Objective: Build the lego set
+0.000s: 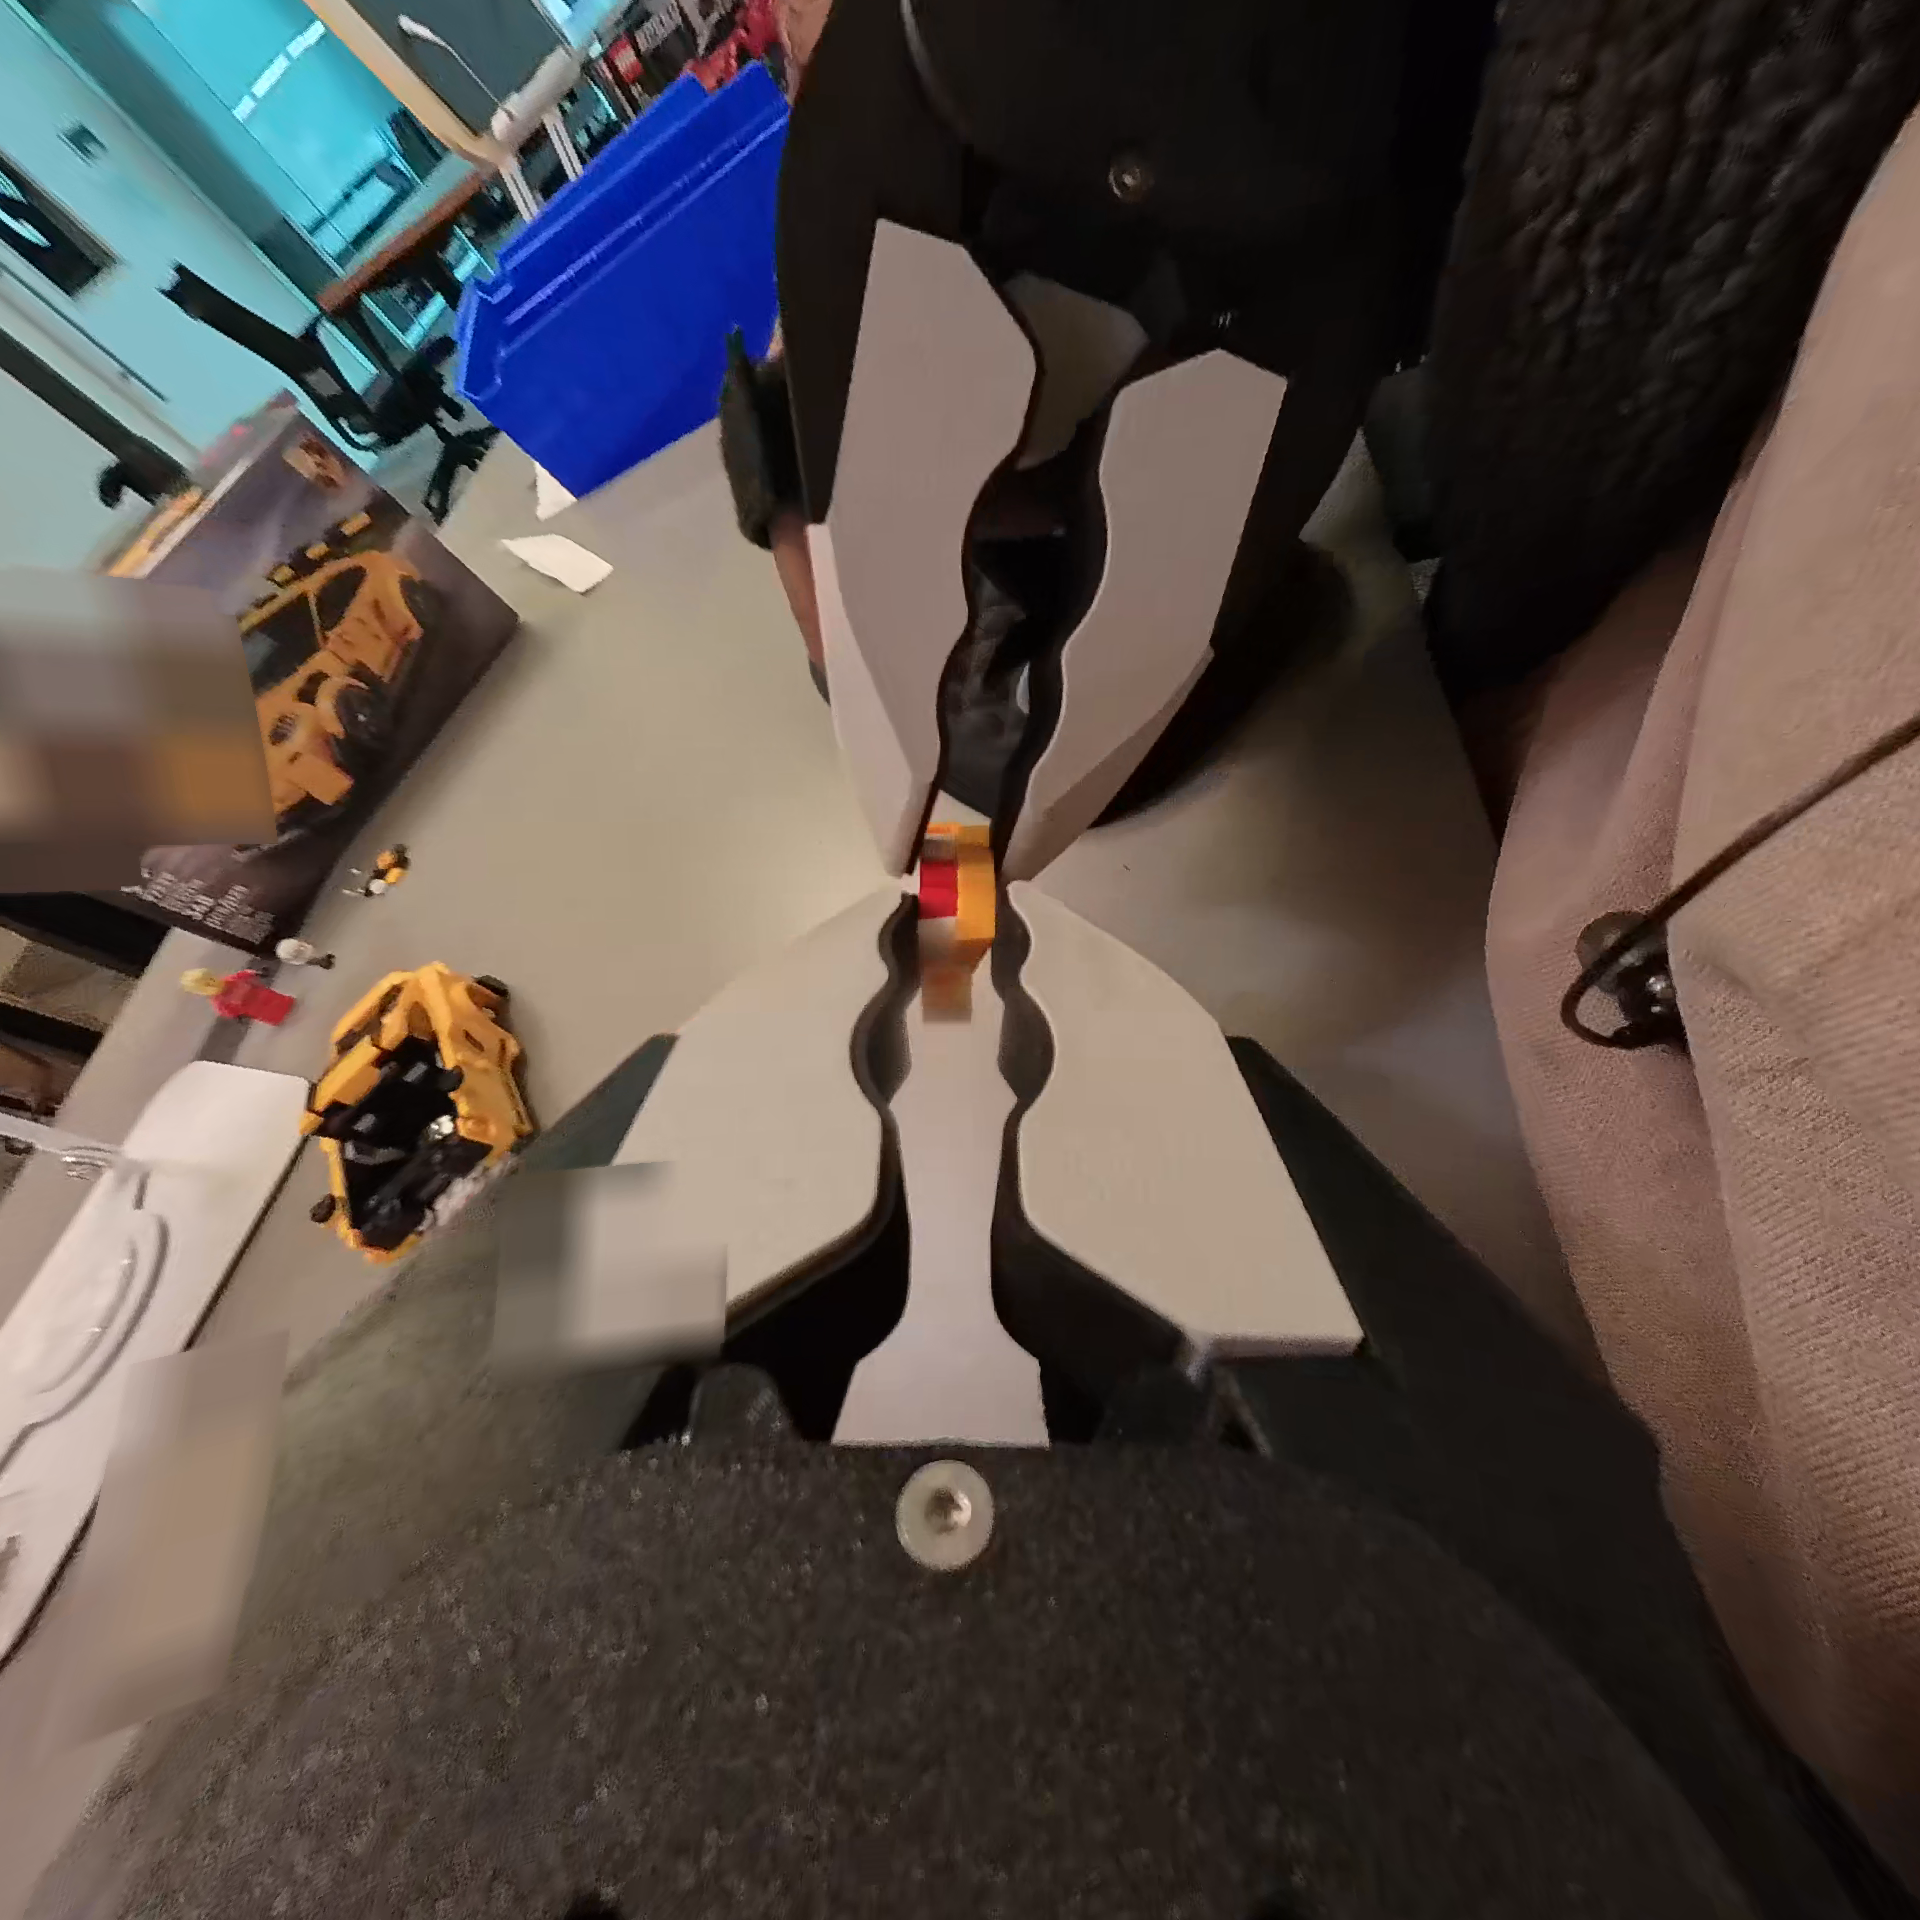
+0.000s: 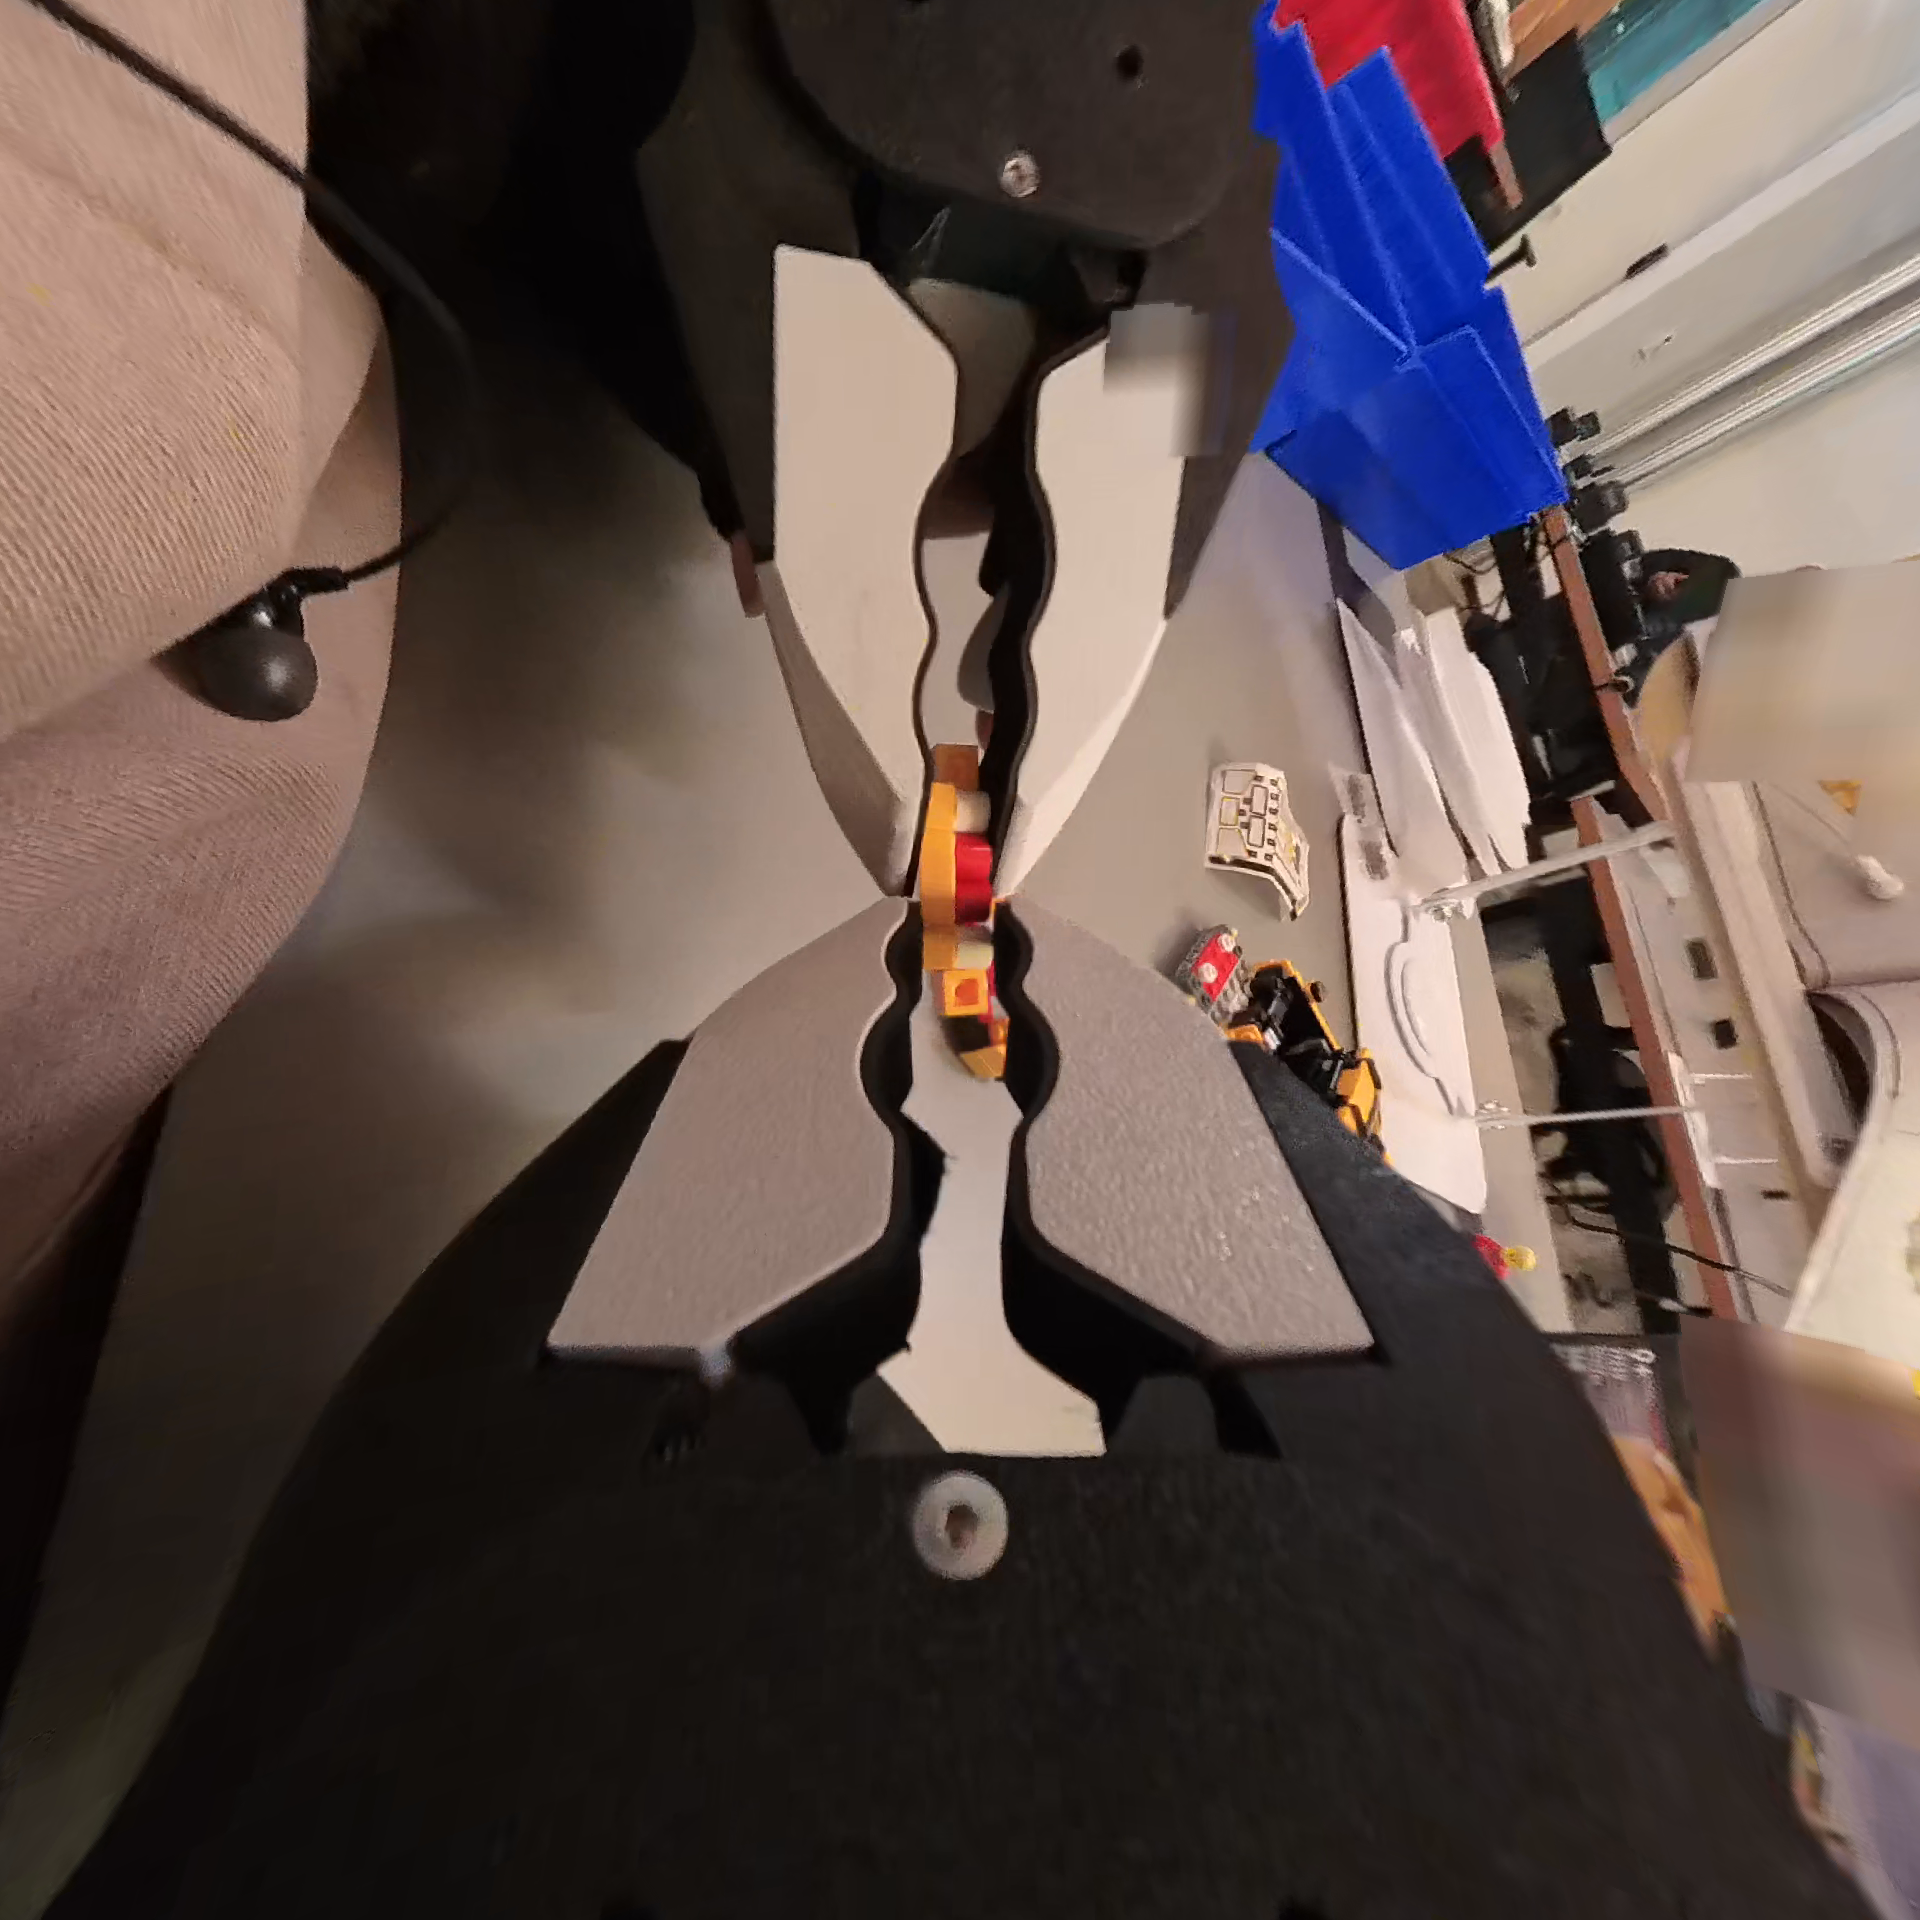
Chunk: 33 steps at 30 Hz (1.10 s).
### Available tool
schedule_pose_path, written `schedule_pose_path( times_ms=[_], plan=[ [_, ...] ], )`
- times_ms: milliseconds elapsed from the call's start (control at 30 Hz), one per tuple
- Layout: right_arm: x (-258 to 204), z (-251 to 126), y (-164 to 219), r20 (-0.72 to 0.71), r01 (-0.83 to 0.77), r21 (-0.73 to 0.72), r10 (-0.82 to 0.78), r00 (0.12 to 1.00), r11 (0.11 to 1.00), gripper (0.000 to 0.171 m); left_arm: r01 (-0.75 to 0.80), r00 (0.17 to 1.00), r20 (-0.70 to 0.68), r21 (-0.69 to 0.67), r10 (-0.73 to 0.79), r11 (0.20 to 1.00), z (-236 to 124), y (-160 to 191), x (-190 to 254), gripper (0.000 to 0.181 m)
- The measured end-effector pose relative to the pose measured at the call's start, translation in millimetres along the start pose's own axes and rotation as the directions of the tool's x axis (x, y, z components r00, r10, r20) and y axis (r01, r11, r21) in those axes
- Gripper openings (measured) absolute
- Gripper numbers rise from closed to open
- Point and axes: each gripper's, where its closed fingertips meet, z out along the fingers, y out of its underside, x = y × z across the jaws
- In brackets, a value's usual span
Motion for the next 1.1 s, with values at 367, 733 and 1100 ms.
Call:
schedule_pose_path(
  times_ms=[367,733,1100],
  plan=[
    [10,4,5,0.041,-0.107,0.113,0.103,0.994,0.988,0.013,0.004,0.999,0.054,0.047,-0.006,0.999,-3,1,-13,0.025],
    [32,17,22,-0.213,0.178,0.091,-0.156,0.965,0.98,0.013,0.58,0.787,-0.25,-0.013,-0.564,0.814,-6,21,-19,0.032],
    [41,31,25,-0.23,0.226,0.122,-0.194,0.954,0.966,0.013,0.544,0.827,-0.168,-0.003,-0.537,0.839,2,33,-33,0.017]
  ],
)
